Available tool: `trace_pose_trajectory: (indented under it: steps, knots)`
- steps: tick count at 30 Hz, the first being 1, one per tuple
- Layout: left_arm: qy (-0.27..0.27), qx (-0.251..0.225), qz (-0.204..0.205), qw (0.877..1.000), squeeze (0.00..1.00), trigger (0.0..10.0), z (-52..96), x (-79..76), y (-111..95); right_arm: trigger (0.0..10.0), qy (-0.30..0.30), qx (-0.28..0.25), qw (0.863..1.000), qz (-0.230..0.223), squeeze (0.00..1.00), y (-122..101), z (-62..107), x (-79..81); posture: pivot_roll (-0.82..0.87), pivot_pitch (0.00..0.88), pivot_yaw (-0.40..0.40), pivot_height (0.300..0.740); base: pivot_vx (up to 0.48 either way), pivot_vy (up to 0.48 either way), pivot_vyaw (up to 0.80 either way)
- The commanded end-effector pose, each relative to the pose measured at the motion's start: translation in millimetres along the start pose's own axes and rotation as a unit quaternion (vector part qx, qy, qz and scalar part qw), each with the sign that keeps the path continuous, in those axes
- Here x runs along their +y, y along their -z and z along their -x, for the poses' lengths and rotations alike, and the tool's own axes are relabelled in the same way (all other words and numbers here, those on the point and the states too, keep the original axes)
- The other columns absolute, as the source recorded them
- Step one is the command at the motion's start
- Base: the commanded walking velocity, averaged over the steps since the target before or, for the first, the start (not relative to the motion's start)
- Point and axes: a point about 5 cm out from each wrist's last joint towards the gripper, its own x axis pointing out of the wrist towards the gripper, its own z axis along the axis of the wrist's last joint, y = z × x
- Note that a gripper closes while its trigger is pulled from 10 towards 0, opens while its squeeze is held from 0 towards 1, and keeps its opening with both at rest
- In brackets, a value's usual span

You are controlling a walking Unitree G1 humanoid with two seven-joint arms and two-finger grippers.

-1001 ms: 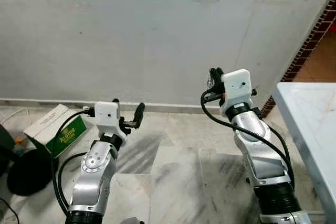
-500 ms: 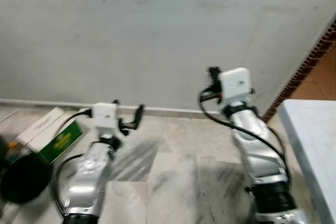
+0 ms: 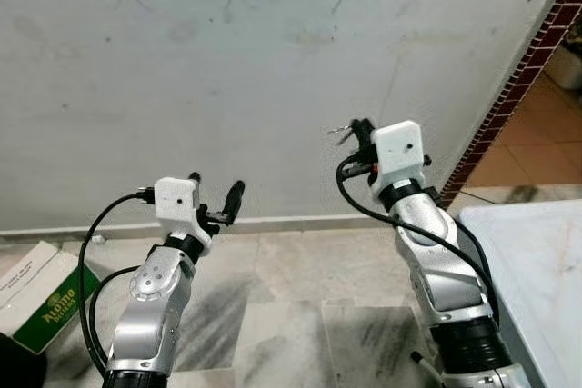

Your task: Hang keys on a hook

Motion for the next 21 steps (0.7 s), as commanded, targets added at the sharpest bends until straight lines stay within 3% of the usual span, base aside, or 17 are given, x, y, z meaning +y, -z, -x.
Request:
trace_pose_trajectory:
  steps: [1,21]
  knots:
    - [0.010,0.002,0.004,1.000,0.00,10.0,-1.6,-6.3,0.4,10.0,0.012,0.001,1.000,0.004,0.00,0.1,0.3,-7.4,-0.04,0.086,0.023,0.740,0.401,0.000,0.00]
    - [0.000,0.001,0.002,1.000,0.00,10.0,-1.3,-6.5,1.1,10.0,0.007,0.001,1.000,0.004,0.00,0.3,0.0,-5.6,-0.04,0.081,0.021,0.740,0.366,0.000,0.00]
